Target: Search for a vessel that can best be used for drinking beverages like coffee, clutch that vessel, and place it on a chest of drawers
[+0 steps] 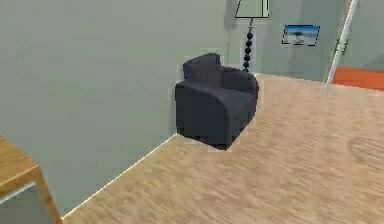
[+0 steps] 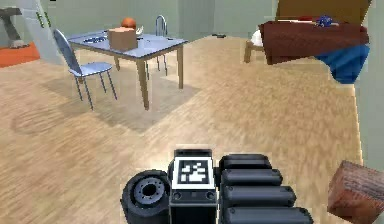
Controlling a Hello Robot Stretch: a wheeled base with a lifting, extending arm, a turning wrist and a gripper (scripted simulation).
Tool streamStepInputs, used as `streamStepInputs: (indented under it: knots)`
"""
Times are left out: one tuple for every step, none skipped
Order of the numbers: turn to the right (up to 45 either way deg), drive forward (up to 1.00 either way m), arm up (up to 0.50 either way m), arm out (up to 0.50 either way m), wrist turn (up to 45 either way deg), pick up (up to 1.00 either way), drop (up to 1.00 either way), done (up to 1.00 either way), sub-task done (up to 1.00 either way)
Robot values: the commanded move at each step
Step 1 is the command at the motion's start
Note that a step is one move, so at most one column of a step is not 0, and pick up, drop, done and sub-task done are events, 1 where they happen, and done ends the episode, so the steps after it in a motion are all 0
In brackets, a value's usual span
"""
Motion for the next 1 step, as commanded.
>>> streamStepInputs:
  knots:
    - [33.0, 0.00, 0.00, 0.00, 0.0, 0.00, 0.00, 0.00, 0.00]
